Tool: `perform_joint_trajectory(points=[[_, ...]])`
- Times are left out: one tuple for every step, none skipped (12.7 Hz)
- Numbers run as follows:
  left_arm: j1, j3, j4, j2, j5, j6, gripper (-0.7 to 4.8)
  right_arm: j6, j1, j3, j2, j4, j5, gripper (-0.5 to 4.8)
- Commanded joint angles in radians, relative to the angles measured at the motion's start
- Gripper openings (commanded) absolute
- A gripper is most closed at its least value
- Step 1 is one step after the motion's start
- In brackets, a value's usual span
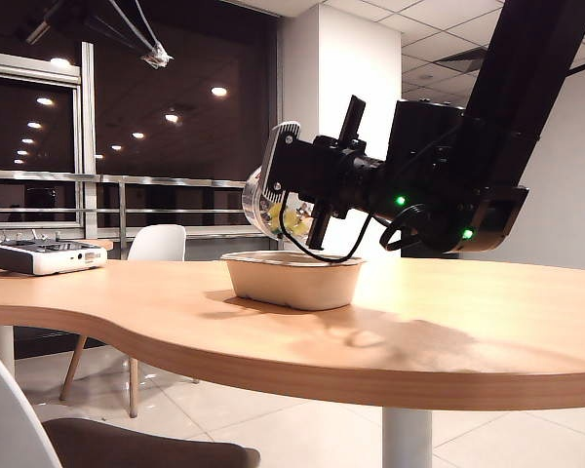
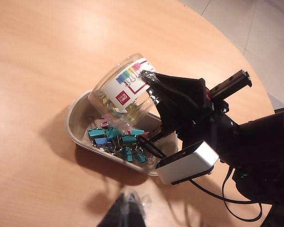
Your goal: Pick up the box filled with clips, pour some clips from it into the rectangular paper box, and then put the clip box back on the table.
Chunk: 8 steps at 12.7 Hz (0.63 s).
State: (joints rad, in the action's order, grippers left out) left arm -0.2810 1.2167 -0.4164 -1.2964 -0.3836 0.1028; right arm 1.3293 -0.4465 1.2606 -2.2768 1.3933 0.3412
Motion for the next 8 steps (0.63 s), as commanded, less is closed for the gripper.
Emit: perform_joint_trajectory(points=[[0.0, 0.002, 0.006, 0.004, -0.006, -0.021, -0.06, 0.009, 0.0, 0.005, 0.008, 0.022, -0.001, -0.03], [0.0, 0.002, 0.006, 0.004, -0.006, -0.021, -0.06, 0.011, 0.0, 0.005, 0.008, 0.022, -0.001, -0.03], [0.0, 0.002, 0.006, 0.004, -0.006, -0.021, -0.06, 0.035, 0.0, 0.005, 0.008, 0.022, -0.001, -0.03], [0.0, 0.002, 0.006, 0.004, -0.005, -0.021, -0.06, 0.083, 0.0, 0.005, 0.008, 0.023, -0.001, -0.03], [0.0, 0.002, 0.006, 0.004, -0.005, -0.021, -0.06, 0.142, 0.0, 0.005, 0.008, 0.022, 0.003, -0.03], [0.0, 0.002, 0.006, 0.004, -0.006, -0.021, -0.06, 0.187, 0.0, 0.005, 0.008, 0.023, 0.021, -0.03], [0.0, 0.002, 0.006, 0.004, -0.006, -0.021, -0.06, 0.289, 0.0, 0.005, 0.009, 0.023, 0.031, -0.03], [0.0, 0.002, 0.006, 0.004, -0.005, -0.021, -0.06, 0.299, 0.0, 0.005, 0.019, 0.023, 0.047, -0.03]])
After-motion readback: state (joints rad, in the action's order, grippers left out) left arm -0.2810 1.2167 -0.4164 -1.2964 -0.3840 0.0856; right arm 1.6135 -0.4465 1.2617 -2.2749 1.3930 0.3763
